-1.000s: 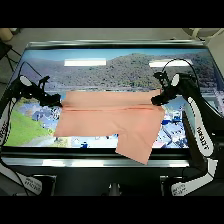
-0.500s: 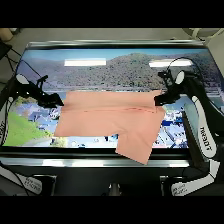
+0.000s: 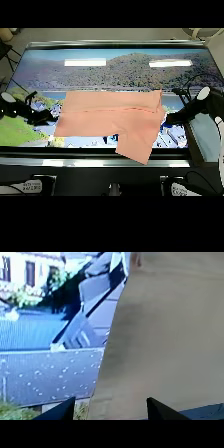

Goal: Fold the shirts.

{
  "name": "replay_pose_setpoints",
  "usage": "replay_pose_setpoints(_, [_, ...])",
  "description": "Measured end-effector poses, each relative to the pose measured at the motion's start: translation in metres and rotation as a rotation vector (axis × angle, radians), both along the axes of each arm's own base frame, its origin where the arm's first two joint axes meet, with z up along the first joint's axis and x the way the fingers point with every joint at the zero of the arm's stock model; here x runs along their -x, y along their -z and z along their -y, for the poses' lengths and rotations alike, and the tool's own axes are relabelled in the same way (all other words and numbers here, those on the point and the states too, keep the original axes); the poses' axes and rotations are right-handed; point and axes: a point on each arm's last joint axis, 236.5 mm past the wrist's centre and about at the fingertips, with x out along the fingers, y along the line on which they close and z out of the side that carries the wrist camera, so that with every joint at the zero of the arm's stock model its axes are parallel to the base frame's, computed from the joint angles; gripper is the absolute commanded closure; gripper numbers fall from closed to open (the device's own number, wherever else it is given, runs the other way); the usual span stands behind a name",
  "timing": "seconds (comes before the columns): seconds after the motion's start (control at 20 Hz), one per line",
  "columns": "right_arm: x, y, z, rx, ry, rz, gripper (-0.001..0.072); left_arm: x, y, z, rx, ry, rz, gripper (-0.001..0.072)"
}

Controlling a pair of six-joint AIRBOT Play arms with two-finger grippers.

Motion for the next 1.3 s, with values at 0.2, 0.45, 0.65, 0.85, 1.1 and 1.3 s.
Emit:
replay_pose_setpoints(0.2, [0.017,0.01,-0.01,-0.036,0.001,0.01,0.0232,0.025,0.02,0.007,0.005,-0.011,-0.015,0.0172])
replay_pose_setpoints(0.45, [0.019,0.014,-0.013,-0.043,0.002,0.028,0.0231,0.034,0.028,0.018,0.035,-0.032,-0.021,0.0259])
replay_pose_setpoints(0.65, [0.031,0.018,-0.018,-0.064,-0.01,-0.004,0.0226,0.042,0.038,0.025,0.044,-0.036,-0.042,0.0676])
replay_pose_setpoints(0.85, [0.06,0.033,-0.032,-0.117,-0.021,-0.061,0.0226,0.041,0.039,0.027,0.045,-0.047,-0.034,0.0677])
replay_pose_setpoints(1.1, [0.08,0.052,-0.062,-0.226,0.054,-0.048,0.0233,0.036,0.035,0.023,0.022,-0.049,0.007,0.0677])
replay_pose_setpoints(1.3, [0.086,0.061,-0.077,-0.286,0.11,-0.041,0.0377,0.036,0.029,0.024,0.025,-0.044,0.017,0.0676])
